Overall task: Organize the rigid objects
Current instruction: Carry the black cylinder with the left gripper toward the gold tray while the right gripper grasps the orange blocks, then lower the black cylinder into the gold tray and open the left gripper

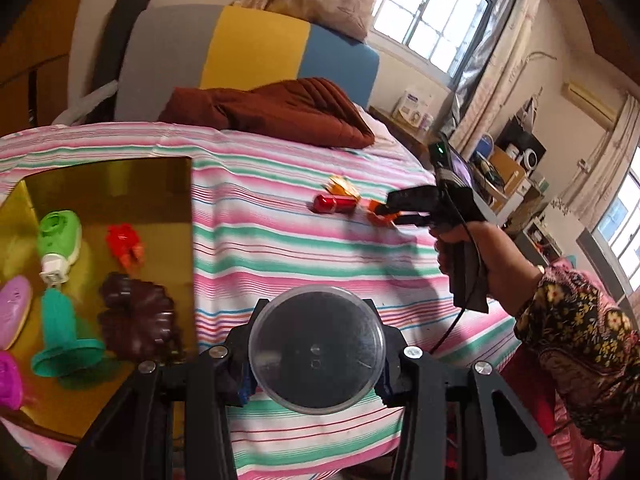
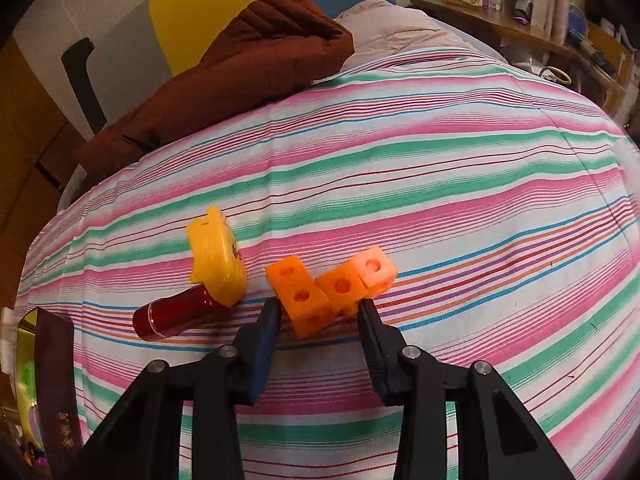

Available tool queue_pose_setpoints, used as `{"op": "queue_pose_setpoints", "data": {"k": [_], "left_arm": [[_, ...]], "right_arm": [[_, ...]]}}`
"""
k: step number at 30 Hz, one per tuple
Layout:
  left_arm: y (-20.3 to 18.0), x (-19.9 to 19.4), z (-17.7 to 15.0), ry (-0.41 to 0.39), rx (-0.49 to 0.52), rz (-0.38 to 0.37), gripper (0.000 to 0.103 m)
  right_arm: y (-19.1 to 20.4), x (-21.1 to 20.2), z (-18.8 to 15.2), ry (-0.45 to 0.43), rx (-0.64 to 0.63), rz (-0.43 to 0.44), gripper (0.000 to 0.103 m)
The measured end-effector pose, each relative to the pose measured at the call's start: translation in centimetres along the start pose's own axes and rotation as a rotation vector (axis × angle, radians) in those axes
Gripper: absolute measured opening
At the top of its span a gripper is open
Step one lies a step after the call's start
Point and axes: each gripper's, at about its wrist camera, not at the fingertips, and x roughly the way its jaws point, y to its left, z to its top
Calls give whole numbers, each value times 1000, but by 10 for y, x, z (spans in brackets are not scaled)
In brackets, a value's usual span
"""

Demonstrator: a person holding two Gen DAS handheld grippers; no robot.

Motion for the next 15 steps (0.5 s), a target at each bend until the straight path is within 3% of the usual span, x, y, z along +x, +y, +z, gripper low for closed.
{"op": "queue_pose_setpoints", "data": {"k": [15], "left_arm": [[75,-46,9,-97,-116,115,44]], "right_arm": [[1,-15,0,-64,-8,40,40]]}}
